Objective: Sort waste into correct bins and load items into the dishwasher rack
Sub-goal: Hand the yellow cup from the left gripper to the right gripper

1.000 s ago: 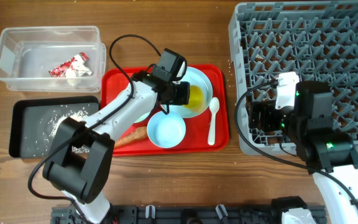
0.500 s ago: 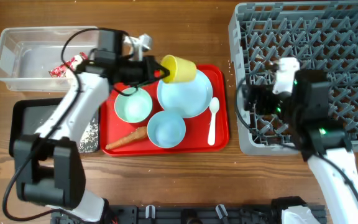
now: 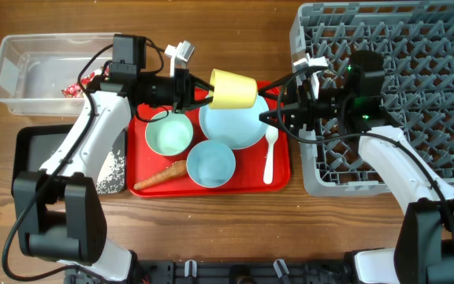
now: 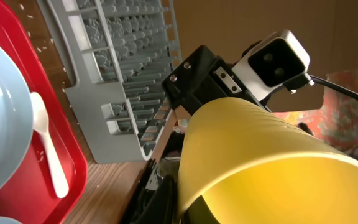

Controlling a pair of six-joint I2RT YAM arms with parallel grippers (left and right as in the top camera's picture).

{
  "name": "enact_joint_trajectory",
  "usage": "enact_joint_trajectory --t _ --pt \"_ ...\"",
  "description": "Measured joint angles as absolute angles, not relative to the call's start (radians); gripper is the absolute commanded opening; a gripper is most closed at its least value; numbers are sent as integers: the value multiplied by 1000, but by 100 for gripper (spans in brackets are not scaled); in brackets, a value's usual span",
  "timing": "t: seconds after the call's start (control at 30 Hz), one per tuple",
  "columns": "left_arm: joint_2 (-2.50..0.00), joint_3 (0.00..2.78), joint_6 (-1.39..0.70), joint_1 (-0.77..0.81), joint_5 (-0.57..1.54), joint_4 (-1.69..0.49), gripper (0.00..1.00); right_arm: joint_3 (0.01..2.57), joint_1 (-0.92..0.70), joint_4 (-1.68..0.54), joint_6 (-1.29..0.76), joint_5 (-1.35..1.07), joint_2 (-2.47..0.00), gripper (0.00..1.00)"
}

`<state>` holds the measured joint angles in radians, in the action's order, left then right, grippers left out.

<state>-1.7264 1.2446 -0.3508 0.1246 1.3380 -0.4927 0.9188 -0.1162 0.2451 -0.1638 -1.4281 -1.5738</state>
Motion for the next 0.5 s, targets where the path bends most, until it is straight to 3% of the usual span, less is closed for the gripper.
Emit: enact_joint_trajectory --t 0.3,0.5 --pt "-1726 1245 -351 203 1352 -492 4 919 -116 383 -288 -1485 -1574 100" --pt "-1726 1245 -351 234 1347 -478 4 919 -117 383 -318 -1486 -1574 91"
